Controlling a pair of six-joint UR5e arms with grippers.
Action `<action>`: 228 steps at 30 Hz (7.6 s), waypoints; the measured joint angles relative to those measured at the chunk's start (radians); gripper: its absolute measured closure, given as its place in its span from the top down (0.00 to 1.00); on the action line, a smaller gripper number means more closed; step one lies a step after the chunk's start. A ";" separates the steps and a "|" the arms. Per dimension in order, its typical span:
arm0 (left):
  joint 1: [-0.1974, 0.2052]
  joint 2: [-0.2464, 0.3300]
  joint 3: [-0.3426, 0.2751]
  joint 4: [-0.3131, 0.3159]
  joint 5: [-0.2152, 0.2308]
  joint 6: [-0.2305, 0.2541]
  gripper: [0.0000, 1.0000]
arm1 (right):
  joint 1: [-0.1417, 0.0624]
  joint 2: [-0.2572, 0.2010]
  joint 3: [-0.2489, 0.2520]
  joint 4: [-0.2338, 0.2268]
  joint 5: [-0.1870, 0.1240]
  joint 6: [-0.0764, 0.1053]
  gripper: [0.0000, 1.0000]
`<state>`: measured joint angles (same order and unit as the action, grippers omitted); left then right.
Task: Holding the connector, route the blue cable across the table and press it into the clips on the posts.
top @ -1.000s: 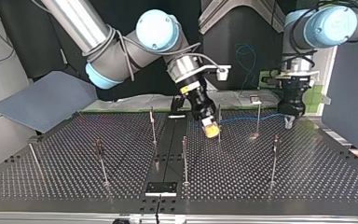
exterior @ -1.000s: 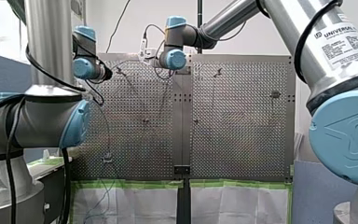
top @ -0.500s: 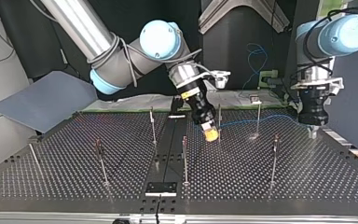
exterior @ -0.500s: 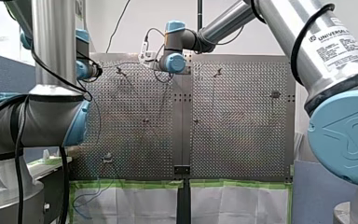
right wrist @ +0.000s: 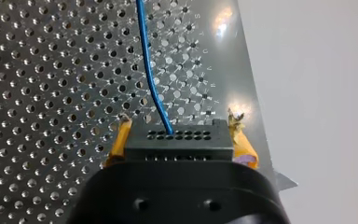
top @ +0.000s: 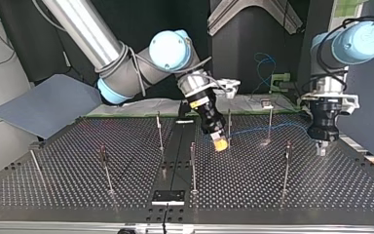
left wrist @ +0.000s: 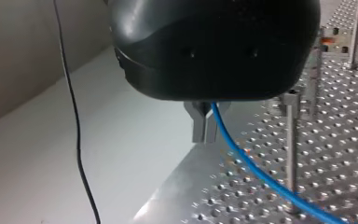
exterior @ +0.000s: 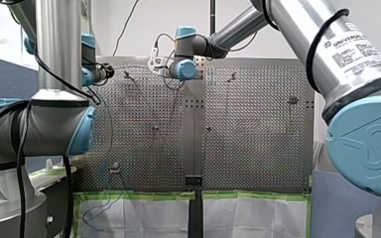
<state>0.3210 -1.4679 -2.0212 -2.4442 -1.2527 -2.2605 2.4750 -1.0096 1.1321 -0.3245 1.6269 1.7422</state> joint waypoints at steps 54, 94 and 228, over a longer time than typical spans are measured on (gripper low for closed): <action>-0.030 -0.270 0.133 0.122 -0.014 -0.034 0.00 | -0.051 0.019 -0.101 0.059 0.031 0.002 0.00; -0.083 -0.086 0.034 -0.169 -0.169 0.152 0.85 | -0.024 0.119 -0.105 0.066 0.041 -0.006 0.00; -0.498 -0.170 -0.054 -0.192 -0.558 0.571 0.06 | -0.034 0.128 0.029 0.127 0.061 -0.007 0.00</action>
<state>-0.1768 -1.6377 -2.0750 -2.6358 -1.8103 -1.6893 2.4412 -0.8818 1.1612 -0.1972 1.6877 1.7351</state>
